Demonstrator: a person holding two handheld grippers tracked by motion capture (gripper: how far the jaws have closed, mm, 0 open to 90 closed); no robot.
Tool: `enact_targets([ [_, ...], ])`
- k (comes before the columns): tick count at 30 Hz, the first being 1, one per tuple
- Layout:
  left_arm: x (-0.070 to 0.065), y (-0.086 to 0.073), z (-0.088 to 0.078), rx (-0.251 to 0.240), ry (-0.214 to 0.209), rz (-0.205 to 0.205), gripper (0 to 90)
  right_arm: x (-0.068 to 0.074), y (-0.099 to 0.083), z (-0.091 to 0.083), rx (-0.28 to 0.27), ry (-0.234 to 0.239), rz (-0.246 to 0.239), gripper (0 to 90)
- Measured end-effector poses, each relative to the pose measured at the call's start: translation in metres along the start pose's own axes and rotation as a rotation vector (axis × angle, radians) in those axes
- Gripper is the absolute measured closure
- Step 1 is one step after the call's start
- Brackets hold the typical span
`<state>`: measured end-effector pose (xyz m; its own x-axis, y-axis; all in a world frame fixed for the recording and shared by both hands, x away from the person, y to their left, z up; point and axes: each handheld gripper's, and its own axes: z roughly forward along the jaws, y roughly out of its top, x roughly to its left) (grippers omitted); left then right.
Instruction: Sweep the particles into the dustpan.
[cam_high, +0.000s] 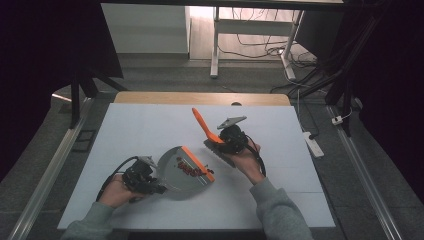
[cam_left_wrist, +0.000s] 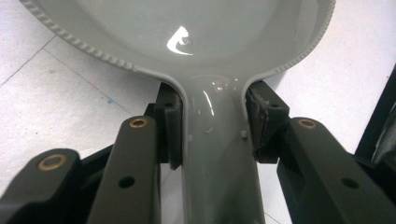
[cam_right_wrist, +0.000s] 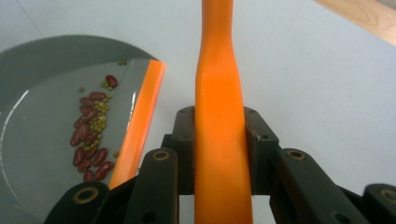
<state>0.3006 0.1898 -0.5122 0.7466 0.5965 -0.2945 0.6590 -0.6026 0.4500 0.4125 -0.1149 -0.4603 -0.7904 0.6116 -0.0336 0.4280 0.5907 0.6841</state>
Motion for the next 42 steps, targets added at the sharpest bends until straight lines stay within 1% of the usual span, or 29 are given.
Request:
enact_targets([
  [8, 0.000, 0.000, -0.001, 0.002, 0.002, 0.004, 61.9, 0.003, -0.001, 0.007, 0.020, 0.006, -0.004, 70.5],
  [18, 0.000, 0.000, -0.001, 0.001, -0.001, 0.003, 61.9, 0.013, -0.003, 0.021, 0.060, 0.024, -0.031, 70.5],
  [26, 0.000, 0.000, 0.000, 0.002, 0.001, 0.003, 61.9, 0.023, -0.001, 0.025, 0.062, 0.048, -0.050, 70.5],
  [32, 0.000, 0.000, 0.000, 0.003, 0.000, 0.002, 61.9, 0.036, 0.002, 0.028, 0.064, 0.056, -0.071, 70.5],
  [35, 0.000, 0.000, 0.000, 0.002, 0.001, 0.003, 61.9, 0.042, 0.002, 0.029, 0.056, 0.076, -0.068, 70.5],
  [38, 0.000, 0.000, 0.000, 0.004, 0.000, 0.004, 61.9, 0.044, 0.003, 0.029, 0.051, 0.077, -0.070, 70.5],
  [41, 0.000, 0.000, 0.000, 0.004, 0.000, 0.004, 61.9, 0.047, 0.003, 0.028, 0.023, 0.111, -0.028, 70.5],
  [42, 0.000, 0.000, 0.000, 0.004, 0.000, 0.004, 61.9, 0.049, 0.004, 0.029, 0.014, 0.123, -0.024, 70.5],
])
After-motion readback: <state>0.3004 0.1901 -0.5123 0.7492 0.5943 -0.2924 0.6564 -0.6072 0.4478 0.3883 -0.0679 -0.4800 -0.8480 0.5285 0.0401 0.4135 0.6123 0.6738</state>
